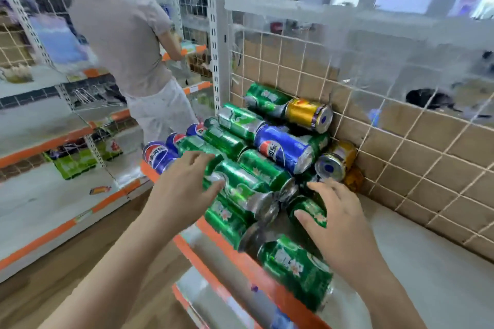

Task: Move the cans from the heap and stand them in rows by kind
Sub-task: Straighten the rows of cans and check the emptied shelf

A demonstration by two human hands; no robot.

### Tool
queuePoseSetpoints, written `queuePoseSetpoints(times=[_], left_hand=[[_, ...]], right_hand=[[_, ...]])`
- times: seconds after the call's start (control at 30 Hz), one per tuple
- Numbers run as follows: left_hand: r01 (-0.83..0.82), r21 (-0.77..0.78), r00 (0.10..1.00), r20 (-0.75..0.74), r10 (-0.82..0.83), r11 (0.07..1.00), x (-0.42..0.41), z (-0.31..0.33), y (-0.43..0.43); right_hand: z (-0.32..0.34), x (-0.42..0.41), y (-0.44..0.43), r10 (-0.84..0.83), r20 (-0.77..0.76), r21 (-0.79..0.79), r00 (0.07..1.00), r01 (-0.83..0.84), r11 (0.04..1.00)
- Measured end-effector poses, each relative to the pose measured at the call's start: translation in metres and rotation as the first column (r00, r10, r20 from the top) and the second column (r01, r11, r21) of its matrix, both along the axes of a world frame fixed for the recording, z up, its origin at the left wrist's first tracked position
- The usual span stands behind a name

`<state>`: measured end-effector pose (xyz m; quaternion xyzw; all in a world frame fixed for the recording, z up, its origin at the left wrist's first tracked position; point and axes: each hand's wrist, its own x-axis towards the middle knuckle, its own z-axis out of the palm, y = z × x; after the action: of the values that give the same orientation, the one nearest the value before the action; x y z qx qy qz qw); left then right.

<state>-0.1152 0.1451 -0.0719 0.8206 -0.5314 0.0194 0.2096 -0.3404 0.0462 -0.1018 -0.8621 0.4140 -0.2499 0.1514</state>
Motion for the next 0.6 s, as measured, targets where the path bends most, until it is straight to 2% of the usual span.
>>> queuePoseSetpoints(times=[0.27,0.37,0.5,0.6], left_hand=[[0.283,0.029,0.954,0.096,-0.284,0.959,0.076,0.026,-0.080],[0.395,0.053,0.914,0.074,-0.398,0.917,0.082,0.026,-0.110],[0.499,0.135,0.835,0.186,-0.517,0.856,0.084,0.019,-0.151],[0.515,0.249,0.792,0.229,-0.567,0.820,0.081,0.014,-0.172]], right_hand=[[0.027,0.071,-0.024,-0.221,-0.040,-0.101,0.974,0.216,0.971],[0.033,0.091,-0.033,-0.224,-0.101,-0.124,0.969,0.211,0.970],[0.040,0.112,-0.055,-0.219,-0.171,-0.155,0.961,0.194,0.969],[0.044,0.126,-0.073,-0.204,-0.315,-0.133,0.927,0.169,0.977]])
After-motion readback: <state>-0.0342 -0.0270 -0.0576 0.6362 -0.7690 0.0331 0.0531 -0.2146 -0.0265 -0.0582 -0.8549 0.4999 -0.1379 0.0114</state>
